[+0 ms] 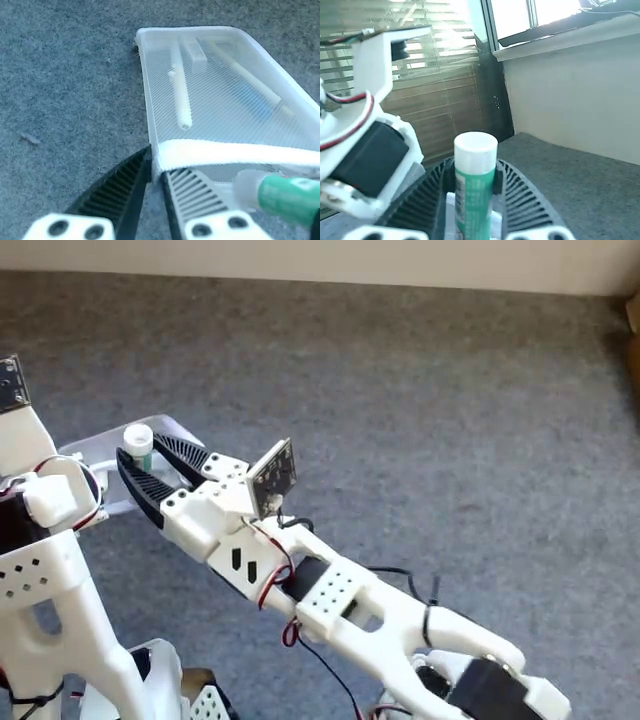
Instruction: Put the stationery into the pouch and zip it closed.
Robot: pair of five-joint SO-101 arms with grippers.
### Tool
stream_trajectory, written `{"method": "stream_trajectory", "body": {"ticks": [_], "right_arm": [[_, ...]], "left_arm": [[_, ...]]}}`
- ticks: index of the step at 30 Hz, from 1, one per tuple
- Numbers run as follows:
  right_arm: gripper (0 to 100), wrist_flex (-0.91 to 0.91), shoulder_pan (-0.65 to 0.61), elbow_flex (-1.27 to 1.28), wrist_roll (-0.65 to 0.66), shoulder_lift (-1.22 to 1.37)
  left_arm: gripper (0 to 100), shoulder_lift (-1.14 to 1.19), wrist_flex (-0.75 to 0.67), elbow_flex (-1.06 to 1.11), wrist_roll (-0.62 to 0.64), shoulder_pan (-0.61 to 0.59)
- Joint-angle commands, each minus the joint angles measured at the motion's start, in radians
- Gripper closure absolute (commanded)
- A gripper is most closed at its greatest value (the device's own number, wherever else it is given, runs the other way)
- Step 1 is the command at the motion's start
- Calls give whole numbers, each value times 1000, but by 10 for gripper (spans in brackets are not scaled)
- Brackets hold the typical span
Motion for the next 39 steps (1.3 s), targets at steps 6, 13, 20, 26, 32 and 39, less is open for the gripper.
{"method": "stream_trajectory", "body": {"ticks": [6,13,20,26,32,39], "right_arm": [[993,-318,-8,-61,52,165],[981,-549,-58,-36,259,197],[832,-529,-71,24,261,197],[832,-530,-70,31,261,197],[832,-535,-70,33,261,196],[832,-529,-24,35,261,122]], "left_arm": [[989,-1,-32,10,9,13],[989,-5,-66,39,8,27],[989,-5,-66,39,8,24],[989,-5,-66,39,8,24],[989,-5,-66,39,8,25],[989,-5,-66,39,8,25]]}}
